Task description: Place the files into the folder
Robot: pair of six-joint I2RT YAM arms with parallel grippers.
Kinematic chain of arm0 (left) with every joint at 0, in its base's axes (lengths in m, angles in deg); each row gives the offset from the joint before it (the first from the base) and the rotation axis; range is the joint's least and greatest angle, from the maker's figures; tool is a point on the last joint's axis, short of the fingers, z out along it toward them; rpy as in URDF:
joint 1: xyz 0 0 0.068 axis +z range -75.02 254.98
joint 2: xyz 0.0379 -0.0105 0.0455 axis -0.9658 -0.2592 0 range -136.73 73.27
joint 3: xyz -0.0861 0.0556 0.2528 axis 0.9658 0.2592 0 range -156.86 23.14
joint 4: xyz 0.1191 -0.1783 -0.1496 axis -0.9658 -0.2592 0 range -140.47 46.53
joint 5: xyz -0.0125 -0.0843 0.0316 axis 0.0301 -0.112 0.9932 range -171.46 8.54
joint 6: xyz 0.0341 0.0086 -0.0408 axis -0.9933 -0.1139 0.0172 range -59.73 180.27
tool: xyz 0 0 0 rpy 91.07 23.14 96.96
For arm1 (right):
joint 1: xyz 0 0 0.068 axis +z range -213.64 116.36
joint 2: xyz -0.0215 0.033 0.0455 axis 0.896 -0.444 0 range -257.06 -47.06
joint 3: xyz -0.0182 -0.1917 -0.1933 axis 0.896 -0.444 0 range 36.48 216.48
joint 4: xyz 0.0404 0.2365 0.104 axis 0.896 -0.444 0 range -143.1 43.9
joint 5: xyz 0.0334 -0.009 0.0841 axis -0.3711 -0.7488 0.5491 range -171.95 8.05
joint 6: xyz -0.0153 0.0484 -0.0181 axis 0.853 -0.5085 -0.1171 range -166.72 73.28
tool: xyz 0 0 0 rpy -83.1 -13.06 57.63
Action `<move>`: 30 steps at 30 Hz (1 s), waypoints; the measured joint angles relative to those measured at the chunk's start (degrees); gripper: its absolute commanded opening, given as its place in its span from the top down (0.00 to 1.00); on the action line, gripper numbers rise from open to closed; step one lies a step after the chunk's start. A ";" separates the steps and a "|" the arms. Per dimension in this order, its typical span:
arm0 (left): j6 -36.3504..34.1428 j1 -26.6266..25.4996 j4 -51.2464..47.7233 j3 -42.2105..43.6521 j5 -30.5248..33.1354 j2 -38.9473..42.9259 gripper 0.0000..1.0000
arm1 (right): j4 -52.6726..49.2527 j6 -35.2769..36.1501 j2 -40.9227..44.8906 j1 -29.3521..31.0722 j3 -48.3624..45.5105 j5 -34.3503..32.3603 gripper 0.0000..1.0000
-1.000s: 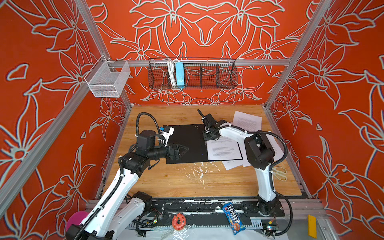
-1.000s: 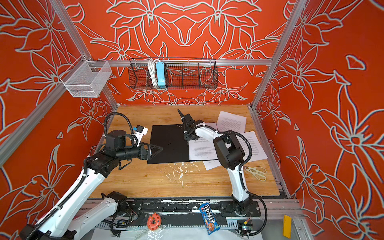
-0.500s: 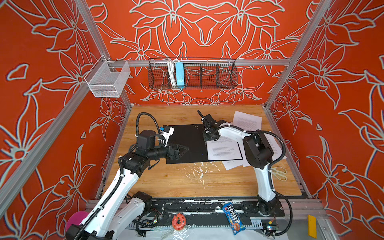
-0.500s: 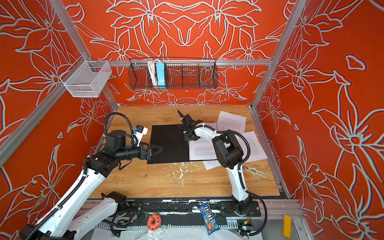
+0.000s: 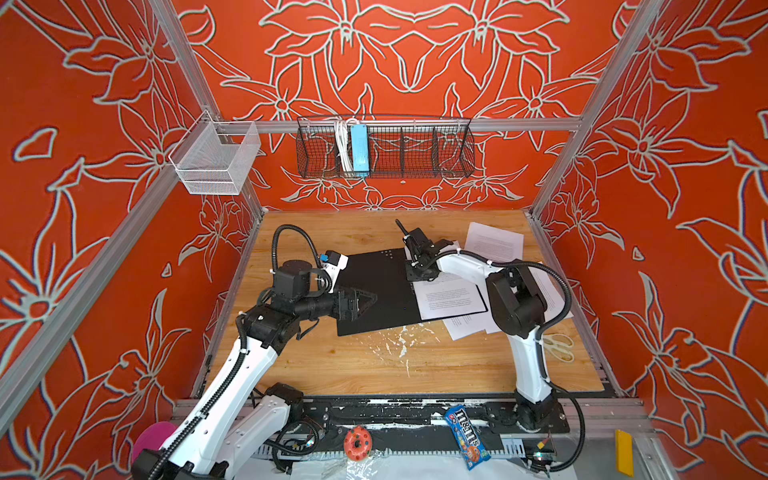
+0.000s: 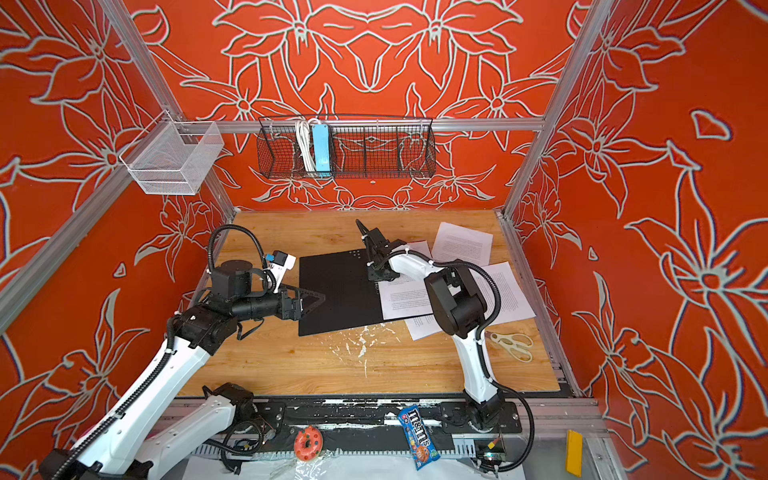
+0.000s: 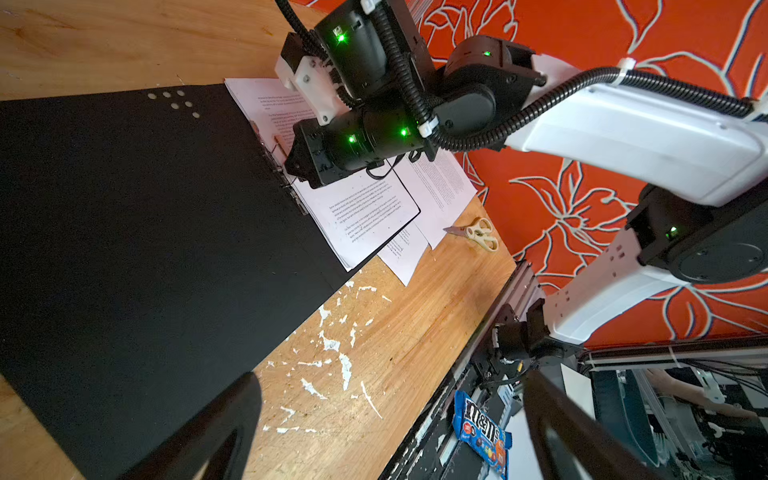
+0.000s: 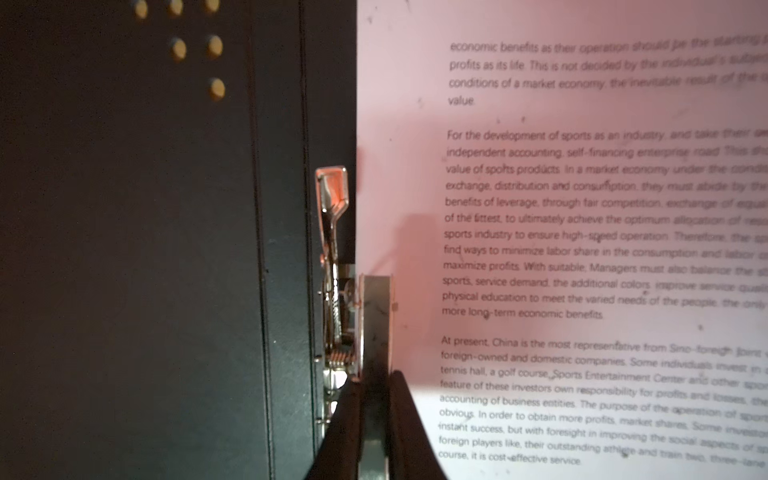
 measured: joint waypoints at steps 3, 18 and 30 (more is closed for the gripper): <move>0.00 0.00 0.02 0.00 0.00 0.24 0.02 | 0.11 -2.27 0.04 0.46 0.00 0.00 0.94; -0.28 0.00 0.02 0.00 0.15 1.62 0.02 | 0.70 -13.84 -0.48 8.50 5.99 0.00 0.95; -1.09 0.17 -0.02 0.00 2.86 4.24 0.02 | -0.55 -21.11 -11.15 14.80 19.54 -0.07 0.95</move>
